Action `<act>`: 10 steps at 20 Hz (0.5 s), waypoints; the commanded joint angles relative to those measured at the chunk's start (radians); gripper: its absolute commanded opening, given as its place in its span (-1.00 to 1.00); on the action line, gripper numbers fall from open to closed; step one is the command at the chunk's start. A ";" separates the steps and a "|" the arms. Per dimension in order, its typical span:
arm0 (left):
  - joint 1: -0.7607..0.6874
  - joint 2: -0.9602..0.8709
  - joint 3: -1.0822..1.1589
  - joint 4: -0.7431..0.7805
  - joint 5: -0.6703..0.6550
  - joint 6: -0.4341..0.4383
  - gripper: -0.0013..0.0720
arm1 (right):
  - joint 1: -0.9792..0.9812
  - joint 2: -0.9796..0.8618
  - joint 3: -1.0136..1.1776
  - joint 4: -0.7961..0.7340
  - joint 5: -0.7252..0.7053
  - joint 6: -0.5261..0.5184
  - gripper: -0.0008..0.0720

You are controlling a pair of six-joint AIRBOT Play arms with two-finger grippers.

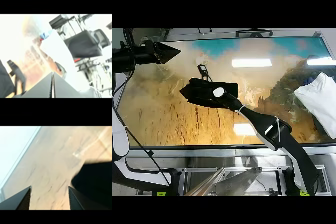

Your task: Fold the shirts.

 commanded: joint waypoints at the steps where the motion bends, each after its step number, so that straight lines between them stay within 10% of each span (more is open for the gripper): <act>1: -0.003 0.042 -0.060 -0.001 -0.009 0.071 -0.92 | 0.013 -0.003 0.014 0.087 -0.033 -0.159 0.41; 4: -0.003 0.042 -0.060 -0.002 -0.012 0.077 -0.92 | -0.114 0.076 0.014 -0.035 0.191 -0.019 0.41; 10: -0.003 0.042 -0.060 -0.002 -0.036 0.077 -0.92 | -0.416 0.179 0.014 -0.626 0.686 0.641 0.41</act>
